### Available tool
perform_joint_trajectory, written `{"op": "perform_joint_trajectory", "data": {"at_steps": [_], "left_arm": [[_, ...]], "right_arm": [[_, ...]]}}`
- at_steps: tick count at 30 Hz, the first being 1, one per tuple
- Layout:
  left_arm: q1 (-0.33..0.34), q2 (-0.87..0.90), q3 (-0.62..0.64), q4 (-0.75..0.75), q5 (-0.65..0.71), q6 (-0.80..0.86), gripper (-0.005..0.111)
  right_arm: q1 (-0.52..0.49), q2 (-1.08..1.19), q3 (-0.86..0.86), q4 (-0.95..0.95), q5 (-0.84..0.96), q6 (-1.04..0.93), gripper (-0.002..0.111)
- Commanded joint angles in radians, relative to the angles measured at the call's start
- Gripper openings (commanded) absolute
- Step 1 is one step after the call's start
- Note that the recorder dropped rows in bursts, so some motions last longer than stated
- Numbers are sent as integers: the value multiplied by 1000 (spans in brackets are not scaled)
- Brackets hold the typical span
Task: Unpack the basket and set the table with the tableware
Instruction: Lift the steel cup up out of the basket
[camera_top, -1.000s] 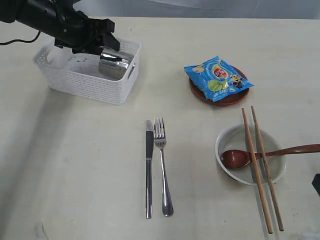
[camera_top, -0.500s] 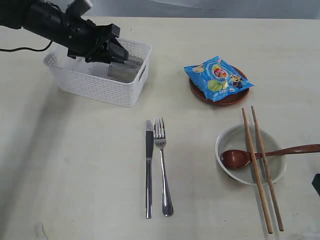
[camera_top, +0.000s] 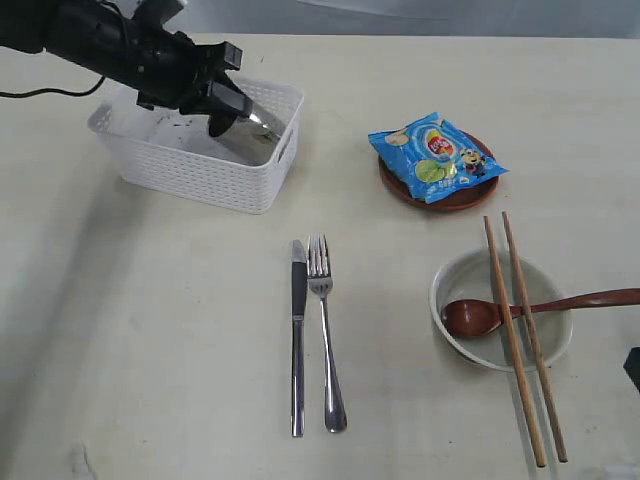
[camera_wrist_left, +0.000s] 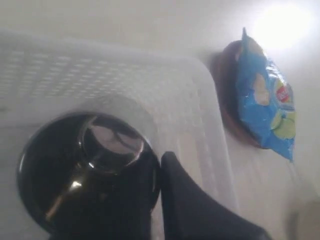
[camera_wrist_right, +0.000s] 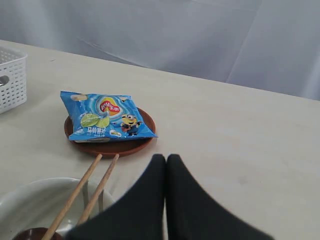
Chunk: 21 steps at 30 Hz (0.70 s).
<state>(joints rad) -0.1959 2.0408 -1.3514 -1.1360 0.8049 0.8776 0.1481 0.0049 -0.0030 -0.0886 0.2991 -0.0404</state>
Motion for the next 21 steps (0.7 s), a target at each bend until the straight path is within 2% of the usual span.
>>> {"op": "perform_joint_trajectory", "data": {"at_steps": [1,4,9,13,16,21], "left_arm": [[-2,-84,5,189,-103,-89,0],[-2,-132,5,246,-122,-104,0],[-2,-200,5,255,-124,-118,0],[-9,-262,5,264,-80,-153,0],[-37,-312,5,293,-71,-174,0],[-136,-370,5,305,-78,-186,0]], "right_arm": [[-6,-5,3,0,-1,2,0],[-6,-5,3,0,-1,2,0],[-6,-5,3,0,-1,4,0],[-6,-5,3,0,-1,4,0],[-6,-5,3,0,-1,4,0],[-6,-5,3,0,-1,4,0]]}}
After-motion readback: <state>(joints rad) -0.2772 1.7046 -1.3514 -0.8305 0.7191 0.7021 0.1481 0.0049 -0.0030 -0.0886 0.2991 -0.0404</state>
